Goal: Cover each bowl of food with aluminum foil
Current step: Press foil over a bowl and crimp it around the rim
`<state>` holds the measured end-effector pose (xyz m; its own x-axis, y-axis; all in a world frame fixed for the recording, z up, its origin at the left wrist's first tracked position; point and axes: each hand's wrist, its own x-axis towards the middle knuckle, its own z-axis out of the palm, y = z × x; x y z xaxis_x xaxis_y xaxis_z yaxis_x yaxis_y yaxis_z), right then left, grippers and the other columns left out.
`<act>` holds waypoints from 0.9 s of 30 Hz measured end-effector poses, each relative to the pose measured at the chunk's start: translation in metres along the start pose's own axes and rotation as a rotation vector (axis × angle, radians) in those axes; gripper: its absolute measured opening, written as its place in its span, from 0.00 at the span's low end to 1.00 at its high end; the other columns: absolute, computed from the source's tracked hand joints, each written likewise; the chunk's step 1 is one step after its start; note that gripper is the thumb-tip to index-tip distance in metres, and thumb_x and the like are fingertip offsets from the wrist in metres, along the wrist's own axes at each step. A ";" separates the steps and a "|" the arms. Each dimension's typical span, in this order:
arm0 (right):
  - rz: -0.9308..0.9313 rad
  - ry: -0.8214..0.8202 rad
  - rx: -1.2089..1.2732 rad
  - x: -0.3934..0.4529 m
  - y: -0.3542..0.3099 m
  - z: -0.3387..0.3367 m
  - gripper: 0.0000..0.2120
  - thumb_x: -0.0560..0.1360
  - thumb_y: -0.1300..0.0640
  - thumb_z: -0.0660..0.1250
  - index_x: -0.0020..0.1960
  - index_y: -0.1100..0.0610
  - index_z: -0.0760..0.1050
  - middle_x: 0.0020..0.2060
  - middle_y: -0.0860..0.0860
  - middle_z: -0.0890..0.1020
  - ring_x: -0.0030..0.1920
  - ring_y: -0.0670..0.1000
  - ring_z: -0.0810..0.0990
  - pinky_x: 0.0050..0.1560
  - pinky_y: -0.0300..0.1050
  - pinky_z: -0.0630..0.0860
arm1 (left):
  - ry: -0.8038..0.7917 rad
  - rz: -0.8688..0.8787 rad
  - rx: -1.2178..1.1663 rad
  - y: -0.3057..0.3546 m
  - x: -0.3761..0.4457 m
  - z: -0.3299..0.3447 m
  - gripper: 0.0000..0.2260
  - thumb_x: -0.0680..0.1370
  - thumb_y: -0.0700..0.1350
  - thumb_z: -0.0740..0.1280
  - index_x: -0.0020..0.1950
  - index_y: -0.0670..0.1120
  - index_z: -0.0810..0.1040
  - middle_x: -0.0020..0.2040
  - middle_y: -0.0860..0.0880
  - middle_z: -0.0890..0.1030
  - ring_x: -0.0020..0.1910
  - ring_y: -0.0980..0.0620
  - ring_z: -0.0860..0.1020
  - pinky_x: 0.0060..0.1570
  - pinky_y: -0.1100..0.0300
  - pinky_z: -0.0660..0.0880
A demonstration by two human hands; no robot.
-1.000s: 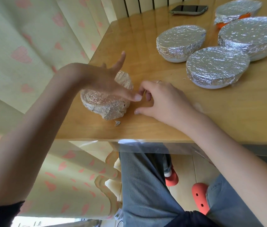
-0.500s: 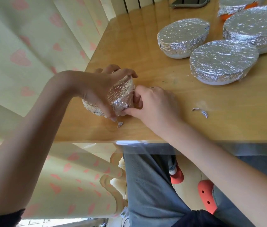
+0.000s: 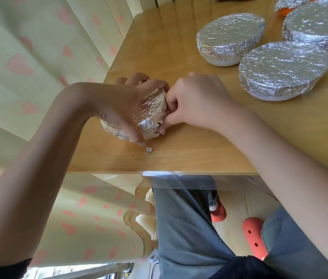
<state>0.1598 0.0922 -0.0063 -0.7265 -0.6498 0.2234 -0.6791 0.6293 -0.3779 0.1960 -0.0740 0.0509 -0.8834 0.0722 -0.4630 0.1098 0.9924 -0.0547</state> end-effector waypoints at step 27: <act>-0.012 -0.128 0.259 -0.010 0.017 0.002 0.23 0.59 0.32 0.72 0.43 0.47 0.71 0.36 0.42 0.80 0.33 0.40 0.74 0.35 0.42 0.67 | 0.001 -0.025 -0.019 0.004 -0.004 0.001 0.55 0.49 0.62 0.75 0.69 0.73 0.46 0.71 0.60 0.53 0.72 0.47 0.58 0.67 0.43 0.67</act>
<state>0.1553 0.1083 -0.0172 -0.6879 -0.7158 0.1202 -0.6263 0.5018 -0.5965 0.2008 -0.0708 0.0519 -0.8860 0.0473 -0.4612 0.0789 0.9957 -0.0494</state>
